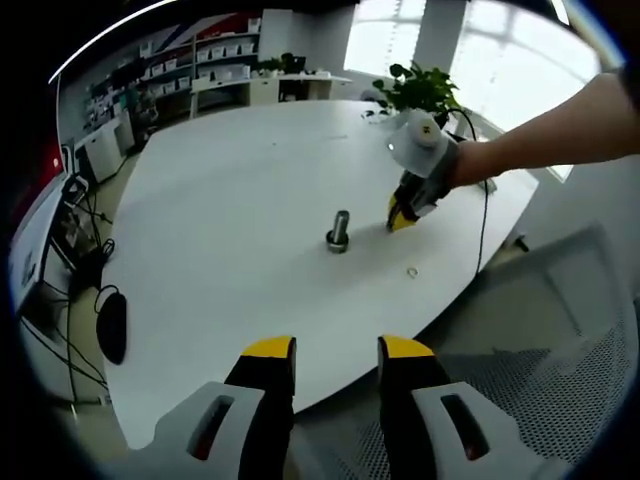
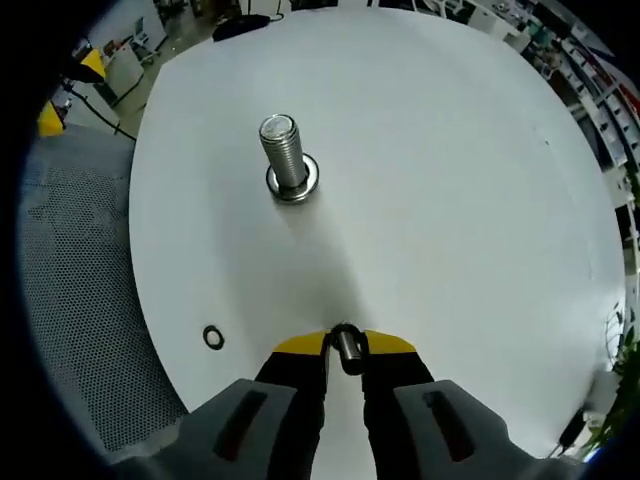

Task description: Place the washer onto the threaded stud by aligning its center hole with the stud, sliding it down to the base, and recovering from edge contact or off-axis alignment until the washer reaches the visible bottom stop.

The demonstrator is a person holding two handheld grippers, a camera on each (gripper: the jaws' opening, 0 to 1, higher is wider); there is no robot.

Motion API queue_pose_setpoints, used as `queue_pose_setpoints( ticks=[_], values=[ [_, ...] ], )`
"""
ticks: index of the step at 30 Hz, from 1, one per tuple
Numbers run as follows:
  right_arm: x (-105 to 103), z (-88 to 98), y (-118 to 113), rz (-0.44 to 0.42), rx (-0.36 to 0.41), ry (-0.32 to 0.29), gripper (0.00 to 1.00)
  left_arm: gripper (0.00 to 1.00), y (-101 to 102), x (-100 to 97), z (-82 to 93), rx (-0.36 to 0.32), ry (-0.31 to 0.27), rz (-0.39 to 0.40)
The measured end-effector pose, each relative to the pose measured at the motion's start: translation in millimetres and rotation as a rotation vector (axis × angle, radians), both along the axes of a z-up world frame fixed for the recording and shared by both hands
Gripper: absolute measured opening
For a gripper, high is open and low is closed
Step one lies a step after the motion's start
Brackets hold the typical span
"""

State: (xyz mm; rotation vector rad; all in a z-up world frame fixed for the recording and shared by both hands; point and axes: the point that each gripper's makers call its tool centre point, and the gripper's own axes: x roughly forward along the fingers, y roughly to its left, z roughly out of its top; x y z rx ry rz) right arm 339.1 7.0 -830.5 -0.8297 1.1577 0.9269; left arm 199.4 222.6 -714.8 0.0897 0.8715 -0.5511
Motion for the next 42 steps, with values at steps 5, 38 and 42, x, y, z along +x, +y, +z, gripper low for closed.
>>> queue_pose_setpoints(
  ticks=[5,38,42],
  values=[
    [0,-0.9,-1,0.009,-0.004,-0.002,0.16,0.31,1,0.4,0.1,-0.001,0.0,0.005],
    [-51,15.9,-15,-0.067,-0.002,0.023,0.22,0.31,-6,1.8,8.4,-0.03,-0.04,-0.016],
    [-55,14.6,-13,-0.058,-0.008,0.027,0.22,0.31,-7,1.8,8.8,-0.032,-0.041,-0.02]
  ],
)
